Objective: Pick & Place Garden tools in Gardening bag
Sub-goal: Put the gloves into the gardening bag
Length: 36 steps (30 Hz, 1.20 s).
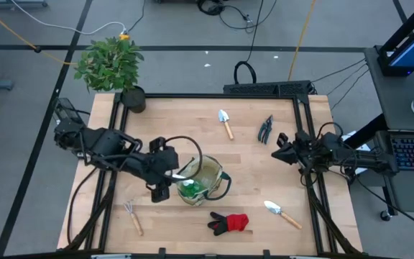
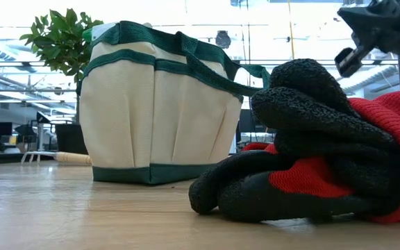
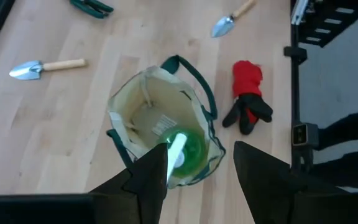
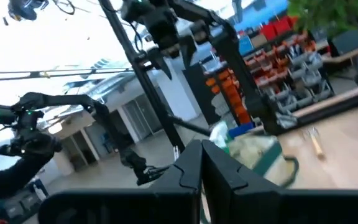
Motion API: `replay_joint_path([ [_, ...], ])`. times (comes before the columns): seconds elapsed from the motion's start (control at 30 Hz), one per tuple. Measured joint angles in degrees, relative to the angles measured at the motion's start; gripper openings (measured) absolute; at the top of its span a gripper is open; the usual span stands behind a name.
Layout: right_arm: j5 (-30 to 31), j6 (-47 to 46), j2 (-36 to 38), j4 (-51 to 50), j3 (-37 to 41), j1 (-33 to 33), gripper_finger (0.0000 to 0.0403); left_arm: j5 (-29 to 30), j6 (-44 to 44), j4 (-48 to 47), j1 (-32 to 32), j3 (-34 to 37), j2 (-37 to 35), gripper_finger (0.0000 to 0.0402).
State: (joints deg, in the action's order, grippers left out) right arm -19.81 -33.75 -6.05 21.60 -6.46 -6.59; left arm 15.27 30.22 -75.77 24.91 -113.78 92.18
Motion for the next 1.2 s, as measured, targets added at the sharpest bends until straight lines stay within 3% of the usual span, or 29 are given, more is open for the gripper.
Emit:
replay_joint_path([
  [0.17, -0.61, 2.23, -5.97, 0.11, -3.99, 2.72, 0.0000, -0.24, -3.21, 4.90, -0.39, 2.68, -0.17, 0.0189],
  [0.33, 0.35, 7.19, -14.67, 0.56, -8.87, 7.36, 0.0000, -6.16, -6.17, 13.72, -2.20, 13.15, -3.54, 0.0189],
  [0.53, 3.35, 11.56, -25.50, 0.26, -15.35, 12.18, 0.0000, -7.74, -7.66, 28.35, -3.52, 31.10, -14.38, 0.0189],
  [0.73, 7.47, 15.40, -34.25, -5.10, -23.93, 17.53, 0.0000, -7.82, -7.63, 36.45, -3.48, 46.62, -26.30, 0.0189],
  [1.2, 14.09, 18.01, -51.64, -27.71, -44.55, 29.14, 0.0000, -9.48, -10.40, 47.75, -3.46, 70.12, -49.17, 0.0189],
])
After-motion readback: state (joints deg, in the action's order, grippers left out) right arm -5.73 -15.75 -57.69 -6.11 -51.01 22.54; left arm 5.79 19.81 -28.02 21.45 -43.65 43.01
